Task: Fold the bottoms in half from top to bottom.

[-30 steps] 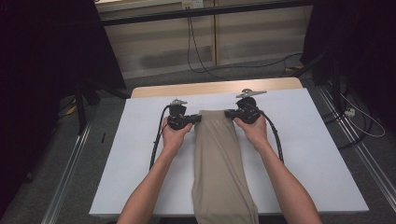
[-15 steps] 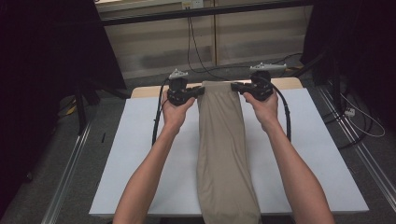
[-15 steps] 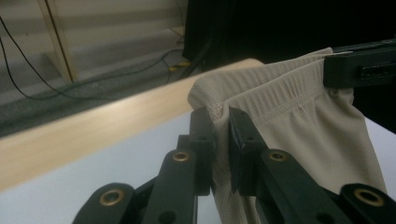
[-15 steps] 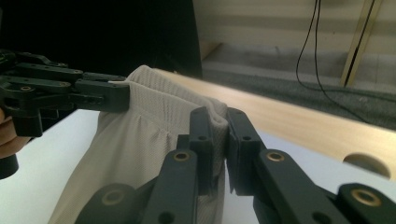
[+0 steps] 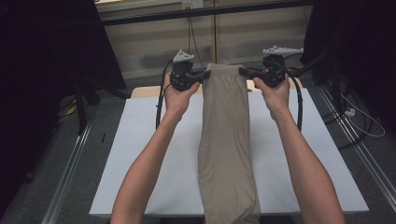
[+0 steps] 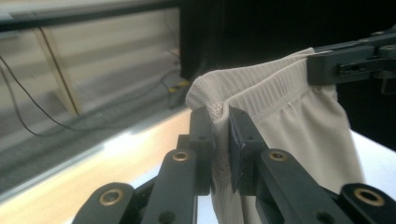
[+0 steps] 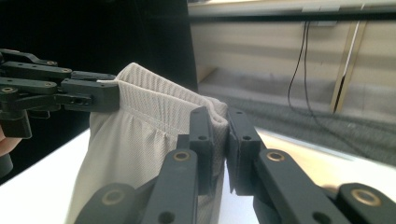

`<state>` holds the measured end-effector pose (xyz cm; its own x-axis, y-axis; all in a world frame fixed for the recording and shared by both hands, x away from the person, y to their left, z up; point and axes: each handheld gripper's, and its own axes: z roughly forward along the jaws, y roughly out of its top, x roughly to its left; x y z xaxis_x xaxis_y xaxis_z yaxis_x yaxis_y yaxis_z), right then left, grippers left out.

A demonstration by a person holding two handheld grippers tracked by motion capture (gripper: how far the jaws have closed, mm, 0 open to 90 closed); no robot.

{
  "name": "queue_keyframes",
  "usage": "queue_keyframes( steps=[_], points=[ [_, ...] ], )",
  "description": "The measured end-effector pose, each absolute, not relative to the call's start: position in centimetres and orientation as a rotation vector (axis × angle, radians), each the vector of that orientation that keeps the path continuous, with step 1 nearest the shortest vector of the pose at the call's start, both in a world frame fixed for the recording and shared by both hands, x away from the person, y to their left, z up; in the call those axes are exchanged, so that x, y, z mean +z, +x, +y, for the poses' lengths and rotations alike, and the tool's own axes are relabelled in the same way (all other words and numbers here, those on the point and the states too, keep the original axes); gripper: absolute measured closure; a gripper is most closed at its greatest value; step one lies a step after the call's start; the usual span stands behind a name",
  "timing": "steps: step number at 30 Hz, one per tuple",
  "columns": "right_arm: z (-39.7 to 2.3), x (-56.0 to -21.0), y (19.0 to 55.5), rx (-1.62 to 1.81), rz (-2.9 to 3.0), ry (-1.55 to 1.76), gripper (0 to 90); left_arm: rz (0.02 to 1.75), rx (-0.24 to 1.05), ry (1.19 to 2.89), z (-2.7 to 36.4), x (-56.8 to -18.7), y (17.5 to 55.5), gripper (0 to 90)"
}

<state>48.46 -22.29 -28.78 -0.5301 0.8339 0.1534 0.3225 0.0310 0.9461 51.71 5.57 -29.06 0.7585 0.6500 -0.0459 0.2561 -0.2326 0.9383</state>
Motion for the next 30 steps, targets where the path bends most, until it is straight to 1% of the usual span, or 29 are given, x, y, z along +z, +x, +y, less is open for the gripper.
queue_keyframes(
  steps=[5, 8, 12, 17, 20, 27, 30],
  points=[
    [-22.5, -31.8, 47.3, 1.540, 1.906, 1.181, 82.8, 0.697, 0.385, 1.828, 6.1, -31.4, 50.2, 81.5],
    [-22.7, -32.5, 46.0, 1.564, 1.927, 1.152, 82.8, 0.654, 0.368, 1.835, 6.7, -31.6, 48.4, 81.5],
    [-22.5, -32.5, 43.9, 1.601, 1.939, 1.115, 82.8, 0.619, 0.369, 1.831, 7.4, -31.5, 46.1, 81.5],
    [-22.1, -32.0, 40.1, 1.591, 1.992, 1.029, 82.9, 0.586, 0.333, 1.812, 8.6, -32.0, 42.3, 81.4],
    [-21.9, -32.3, 37.9, 1.590, 2.025, 1.002, 82.9, 0.555, 0.326, 1.832, 9.0, -32.4, 39.9, 81.5],
    [-21.9, -34.5, 33.2, 1.563, 2.101, 0.968, 82.8, 0.489, 0.289, 1.898, 9.4, -34.4, 35.8, 81.5],
    [-21.9, -35.8, 31.6, 1.546, 2.135, 0.961, 82.8, 0.455, 0.285, 1.933, 9.4, -35.9, 34.1, 81.4]
  ],
)
